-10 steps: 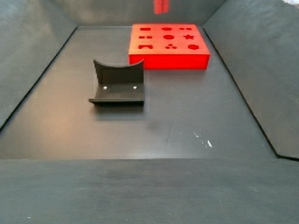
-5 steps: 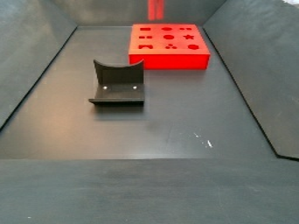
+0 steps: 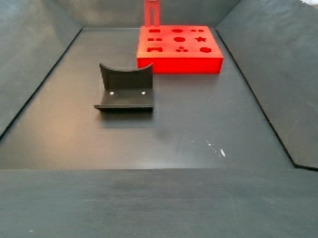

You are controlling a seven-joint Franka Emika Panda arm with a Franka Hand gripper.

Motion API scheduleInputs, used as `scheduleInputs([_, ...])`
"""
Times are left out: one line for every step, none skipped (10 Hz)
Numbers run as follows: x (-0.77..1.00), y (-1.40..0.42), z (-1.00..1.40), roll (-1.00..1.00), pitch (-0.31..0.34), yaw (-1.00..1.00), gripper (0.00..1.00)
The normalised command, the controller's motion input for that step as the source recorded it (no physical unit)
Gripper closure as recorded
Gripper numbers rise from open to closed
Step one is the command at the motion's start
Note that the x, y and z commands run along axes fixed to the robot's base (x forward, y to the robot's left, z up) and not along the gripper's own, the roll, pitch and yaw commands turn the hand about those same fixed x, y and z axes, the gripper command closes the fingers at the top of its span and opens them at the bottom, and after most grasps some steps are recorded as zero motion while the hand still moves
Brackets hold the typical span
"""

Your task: Insert the double-square object.

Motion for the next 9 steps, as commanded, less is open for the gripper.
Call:
scheduleInputs([0.00, 0.00, -0.06, -0.09, -0.170, -0.57, 1.00])
scheduleInputs([-0.17, 0.00, 0.00, 0.00, -0.067, -0.14, 1.00])
scheduleInputs([-0.29, 0.00, 0.00, 0.01, -0.004, -0.05, 1.00])
scheduleInputs([-0.18, 0.00, -0.01, 0.02, -0.007, -0.06, 1.00])
scheduleInputs([0.00, -0.02, -0.10, 0.02, -0.019, 0.00, 1.00])
scheduleInputs([0.08, -0.03, -0.14, 0.01, -0.020, 0.00, 1.00])
scheduleInputs([0.21, 0.00, -0.16, 0.00, -0.009, 0.08, 1.00])
scheduleInputs([0.15, 0.00, -0.18, -0.02, -0.026, 0.14, 1.00])
scheduleInputs([0.10, 0.00, -0.15, -0.04, -0.026, 0.15, 1.00])
